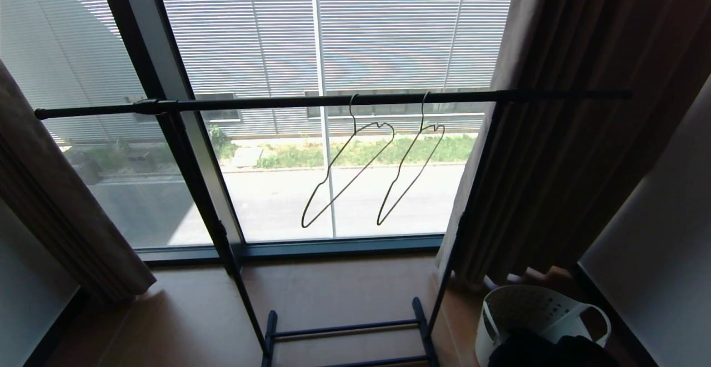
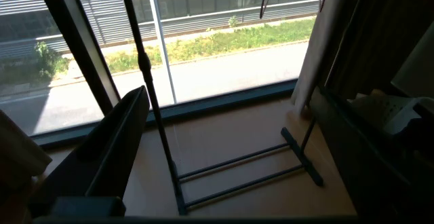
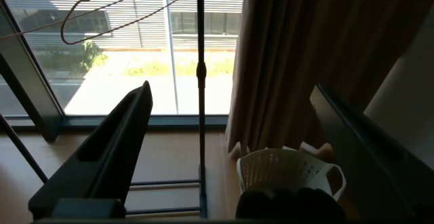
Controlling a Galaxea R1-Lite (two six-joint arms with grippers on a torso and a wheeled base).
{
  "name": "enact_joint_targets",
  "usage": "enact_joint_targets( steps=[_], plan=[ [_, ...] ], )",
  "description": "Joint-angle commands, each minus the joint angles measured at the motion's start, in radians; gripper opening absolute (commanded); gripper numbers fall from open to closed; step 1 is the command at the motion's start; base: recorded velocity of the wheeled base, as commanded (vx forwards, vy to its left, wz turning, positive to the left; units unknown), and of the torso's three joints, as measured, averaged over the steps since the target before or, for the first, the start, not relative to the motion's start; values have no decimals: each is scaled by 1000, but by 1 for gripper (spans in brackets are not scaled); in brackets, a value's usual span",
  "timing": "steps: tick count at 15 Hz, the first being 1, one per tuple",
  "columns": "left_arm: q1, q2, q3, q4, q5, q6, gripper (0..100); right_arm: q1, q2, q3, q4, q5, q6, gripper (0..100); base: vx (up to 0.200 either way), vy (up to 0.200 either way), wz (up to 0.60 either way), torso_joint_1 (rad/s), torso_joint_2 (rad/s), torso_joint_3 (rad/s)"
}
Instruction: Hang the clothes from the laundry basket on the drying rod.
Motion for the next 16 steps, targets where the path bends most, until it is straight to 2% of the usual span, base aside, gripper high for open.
enact_joint_targets(
  steps=[1,11,16],
  plan=[
    [0,1,0,0,0,0,100,1,0,0,-2,0,2,100,0,0,0,0,0,0],
    [0,1,0,0,0,2,100,1,0,0,-3,0,-1,100,0,0,0,0,0,0],
    [0,3,0,0,-5,9,100,1,0,0,-2,9,-30,100,0,0,0,0,0,0]
  ],
)
